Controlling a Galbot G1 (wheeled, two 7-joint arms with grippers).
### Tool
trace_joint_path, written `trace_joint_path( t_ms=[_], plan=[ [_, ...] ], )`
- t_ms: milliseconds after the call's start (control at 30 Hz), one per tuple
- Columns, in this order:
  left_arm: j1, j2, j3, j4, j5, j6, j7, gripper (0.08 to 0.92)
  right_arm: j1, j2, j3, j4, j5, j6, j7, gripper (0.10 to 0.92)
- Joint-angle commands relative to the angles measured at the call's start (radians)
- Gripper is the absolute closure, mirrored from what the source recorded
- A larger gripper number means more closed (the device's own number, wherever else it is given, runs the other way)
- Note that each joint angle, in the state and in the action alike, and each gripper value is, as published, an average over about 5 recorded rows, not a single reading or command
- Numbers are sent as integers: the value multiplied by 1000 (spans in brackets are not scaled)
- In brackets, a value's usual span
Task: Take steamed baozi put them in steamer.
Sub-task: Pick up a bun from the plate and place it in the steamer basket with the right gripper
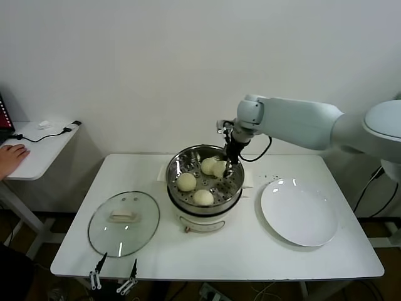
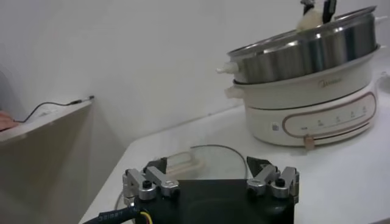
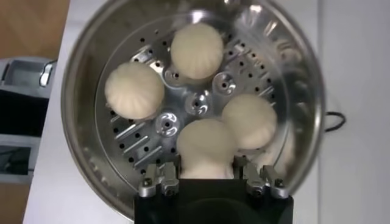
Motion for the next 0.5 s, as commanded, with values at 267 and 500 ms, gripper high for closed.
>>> trace_joint_path(
  t_ms=[267,500],
  plan=[
    [5,-4,-1,17,-16,-7,-3,177,-46,51,-88,-9,29,-29,47,464],
    [4,-4,1,14,-13,-6,-3,177,-31,49,-63,-8,47,-38,26,313]
  ],
)
